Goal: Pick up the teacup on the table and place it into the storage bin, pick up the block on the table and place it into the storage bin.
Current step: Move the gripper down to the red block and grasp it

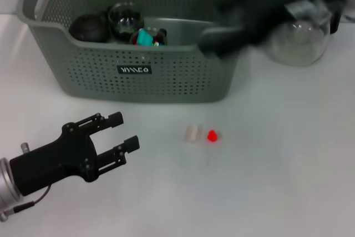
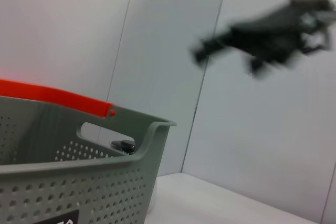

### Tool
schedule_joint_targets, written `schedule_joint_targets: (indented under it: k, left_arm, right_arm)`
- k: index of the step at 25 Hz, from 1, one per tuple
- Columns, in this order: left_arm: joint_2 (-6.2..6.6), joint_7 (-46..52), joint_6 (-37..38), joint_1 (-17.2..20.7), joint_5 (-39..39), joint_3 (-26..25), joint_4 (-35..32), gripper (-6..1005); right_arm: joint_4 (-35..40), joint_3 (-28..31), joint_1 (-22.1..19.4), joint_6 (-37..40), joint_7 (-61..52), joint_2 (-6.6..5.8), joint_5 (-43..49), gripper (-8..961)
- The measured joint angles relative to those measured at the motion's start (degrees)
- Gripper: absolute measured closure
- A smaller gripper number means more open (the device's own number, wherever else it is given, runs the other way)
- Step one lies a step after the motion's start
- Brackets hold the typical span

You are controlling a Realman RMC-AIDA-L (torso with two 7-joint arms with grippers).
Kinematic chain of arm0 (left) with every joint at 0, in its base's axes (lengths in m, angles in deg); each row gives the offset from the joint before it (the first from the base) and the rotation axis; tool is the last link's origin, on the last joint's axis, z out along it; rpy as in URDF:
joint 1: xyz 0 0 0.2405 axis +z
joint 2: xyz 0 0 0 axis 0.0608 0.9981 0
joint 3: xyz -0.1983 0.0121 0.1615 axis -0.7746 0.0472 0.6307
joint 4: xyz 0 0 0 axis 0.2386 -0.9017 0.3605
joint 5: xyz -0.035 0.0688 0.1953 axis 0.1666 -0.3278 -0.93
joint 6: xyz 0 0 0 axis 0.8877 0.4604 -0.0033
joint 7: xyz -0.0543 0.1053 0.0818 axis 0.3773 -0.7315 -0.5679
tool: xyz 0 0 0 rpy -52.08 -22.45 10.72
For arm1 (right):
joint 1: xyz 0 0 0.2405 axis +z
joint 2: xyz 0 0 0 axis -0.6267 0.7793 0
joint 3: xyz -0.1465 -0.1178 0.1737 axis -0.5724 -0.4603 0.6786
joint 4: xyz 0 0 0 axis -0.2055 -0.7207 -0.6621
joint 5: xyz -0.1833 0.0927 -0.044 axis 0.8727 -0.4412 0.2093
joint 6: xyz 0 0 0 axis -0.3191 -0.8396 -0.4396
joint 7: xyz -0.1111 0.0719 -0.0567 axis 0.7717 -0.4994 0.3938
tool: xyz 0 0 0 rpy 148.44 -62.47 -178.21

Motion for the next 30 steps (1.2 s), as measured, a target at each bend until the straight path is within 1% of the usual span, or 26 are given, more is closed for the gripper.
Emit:
schedule_joint_targets:
  k: [1,3,6,7,9,11,12,15,17,19,22,25,27,30]
  left_arm:
    - [0.04,0.00,-0.01,-0.09,0.00,-0.01,0.00,343]
    - [0.10,0.00,-0.08,-0.21,0.00,0.00,0.00,343]
    - [0.22,0.00,-0.25,-0.37,0.00,0.00,0.00,343]
    - [0.24,0.00,-0.27,-0.39,0.00,-0.02,0.00,343]
    - [0.27,0.00,-0.31,-0.42,0.00,-0.02,0.00,343]
    - [0.27,0.00,-0.32,-0.43,0.00,0.01,0.00,343]
    - [0.28,0.00,-0.34,-0.42,0.00,-0.02,0.00,343]
    - [0.25,0.01,-0.33,-0.42,0.00,-0.01,0.03,343]
    - [0.23,0.00,-0.36,-0.41,0.00,0.00,0.12,343]
    - [0.21,0.00,-0.54,-0.28,0.00,0.00,0.18,343]
    - [0.20,0.01,-0.65,-0.06,0.00,0.00,0.20,343]
    - [0.18,0.00,-0.67,0.08,0.00,0.00,0.20,343]
    - [0.14,0.00,-0.68,0.10,0.00,0.00,0.20,343]
    - [0.05,0.00,-0.70,0.11,0.00,0.00,0.20,343]
  right_arm:
    - [2.06,0.70,-1.37,4.40,-0.34,-0.20,0.33,33]
    - [3.78,1.64,-2.64,9.60,-1.07,-0.39,1.48,34]
    - [4.15,2.19,-2.88,15.31,-3.10,-0.42,6.62,36]
    - [4.04,1.79,-2.69,16.29,-3.68,-0.26,9.18,38]
    - [3.65,-0.06,-2.21,17.19,-4.42,0.66,15.36,41]
    - [2.69,-2.80,-1.66,17.20,-4.66,1.60,20.16,45]
    - [1.64,-4.61,-1.34,16.91,-4.95,1.88,21.65,62]
    - [-3.16,-8.89,0.11,14.36,-6.84,1.94,22.36,113]
    - [-7.40,-10.31,1.59,11.65,-7.91,1.93,22.56,147]
    - [-12.07,-10.78,3.28,9.08,-8.49,1.95,22.61,181]
    - [-21.82,-10.96,6.97,4.47,-9.50,1.99,22.68,232]
    - [-29.59,-11.19,9.82,-1.01,-9.24,1.90,22.72,321]
    - [-32.74,-12.22,10.99,-4.22,-8.00,1.96,22.58,381]
    - [-35.20,-16.40,11.57,-9.48,-6.76,2.03,22.47,377]
